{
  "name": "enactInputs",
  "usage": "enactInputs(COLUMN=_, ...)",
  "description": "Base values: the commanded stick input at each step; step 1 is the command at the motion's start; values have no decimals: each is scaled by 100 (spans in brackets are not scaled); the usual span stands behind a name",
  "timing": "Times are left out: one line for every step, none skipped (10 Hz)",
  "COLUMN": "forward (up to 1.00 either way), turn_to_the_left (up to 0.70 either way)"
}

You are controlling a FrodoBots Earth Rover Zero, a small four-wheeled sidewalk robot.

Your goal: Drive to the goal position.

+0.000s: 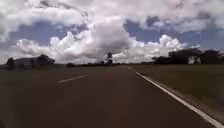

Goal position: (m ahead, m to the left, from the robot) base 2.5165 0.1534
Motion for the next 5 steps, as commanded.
enactInputs(forward=100, turn_to_the_left=-14)
enactInputs(forward=100, turn_to_the_left=-4)
enactInputs(forward=100, turn_to_the_left=0)
enactInputs(forward=100, turn_to_the_left=0)
enactInputs(forward=100, turn_to_the_left=-1)
